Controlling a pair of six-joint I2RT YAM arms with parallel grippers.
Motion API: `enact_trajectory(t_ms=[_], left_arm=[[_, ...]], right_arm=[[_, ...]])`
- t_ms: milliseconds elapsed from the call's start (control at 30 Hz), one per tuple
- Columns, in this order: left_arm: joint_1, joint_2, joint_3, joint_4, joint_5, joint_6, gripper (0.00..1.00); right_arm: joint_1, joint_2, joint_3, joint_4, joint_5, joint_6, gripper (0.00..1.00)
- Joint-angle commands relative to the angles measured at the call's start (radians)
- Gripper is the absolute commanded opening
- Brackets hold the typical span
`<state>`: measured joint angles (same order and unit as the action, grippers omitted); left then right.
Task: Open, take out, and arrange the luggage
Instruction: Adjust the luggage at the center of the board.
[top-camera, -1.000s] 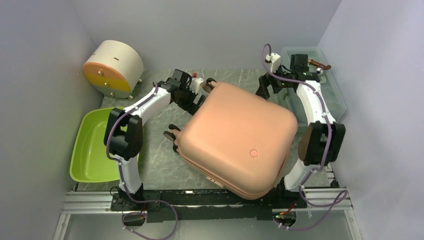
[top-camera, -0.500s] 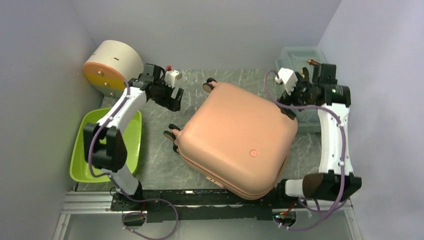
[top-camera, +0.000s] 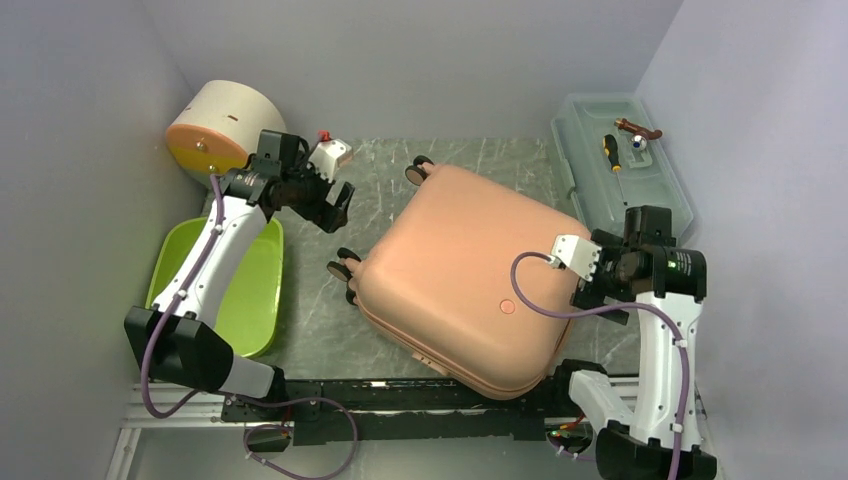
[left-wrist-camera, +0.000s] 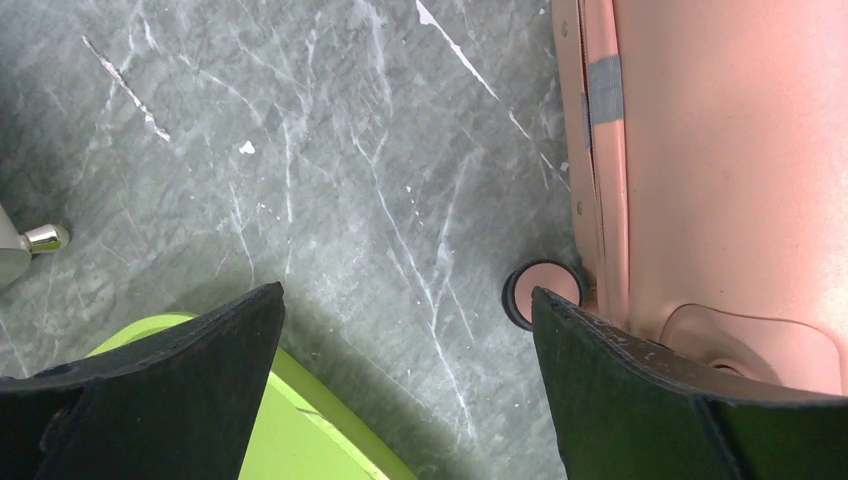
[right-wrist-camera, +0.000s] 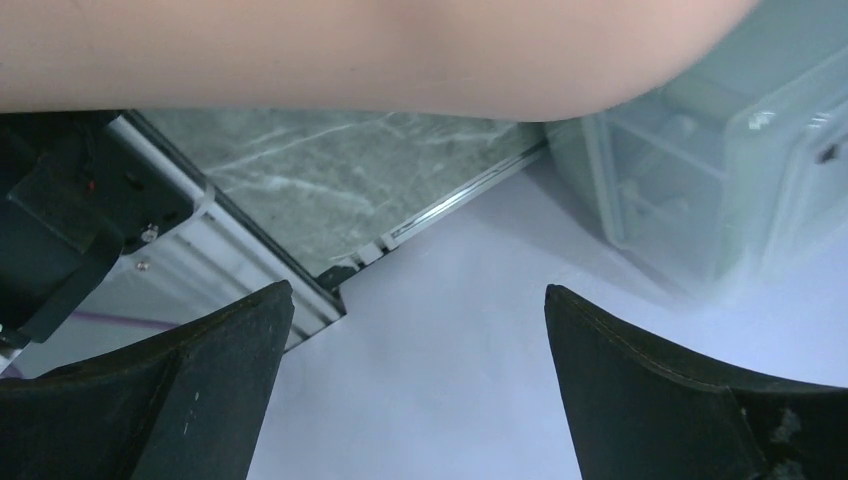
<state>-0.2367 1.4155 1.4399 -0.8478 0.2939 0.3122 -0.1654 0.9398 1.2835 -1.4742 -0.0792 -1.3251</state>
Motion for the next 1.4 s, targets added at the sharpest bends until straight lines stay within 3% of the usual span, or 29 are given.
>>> enact_trajectory(t_ms=[0,100,300,433,600,900,1067,1367], left_arm=[[-0.003,-0.016,-0.001,-0.025,0.034,0.029,0.99],[-0.004,0.010,0.013,-0.022,0.024,0.023,0.99],[-0.004,0.049,0.009,0.020,0.007,-0.001,0.99],[-0.004,0.124,0.008,0.051,-0.139,-0.014,0.99],[0.001,0.267,0.014,0.070,-0.277,-0.014,0.99],[0.014,0.371,0.070,0.080,-0.224,-0.024,0.99],[0.019,0.379,0.085,0.058,-0.204,-0.033,0.99],[0.019,0.260,0.009,-0.015,-0.046,-0.017,0.99]], right_arm=[[-0.005,0.033,-0.059,-0.024,0.050,-0.053,0.99],[-0.005,0.098,-0.080,0.016,-0.063,-0.041,1.00],[-0.003,0.089,-0.181,0.281,-0.347,0.083,1.00],[0.010,0.111,-0.224,0.463,-0.554,0.262,1.00],[0.057,0.260,-0.209,0.713,-0.604,0.508,1.00],[0.080,0.544,-0.048,0.953,-0.602,0.713,1.00],[0.080,0.610,0.087,0.902,-0.592,0.746,1.00],[0.033,0.401,0.107,0.581,-0.505,0.673,1.00]])
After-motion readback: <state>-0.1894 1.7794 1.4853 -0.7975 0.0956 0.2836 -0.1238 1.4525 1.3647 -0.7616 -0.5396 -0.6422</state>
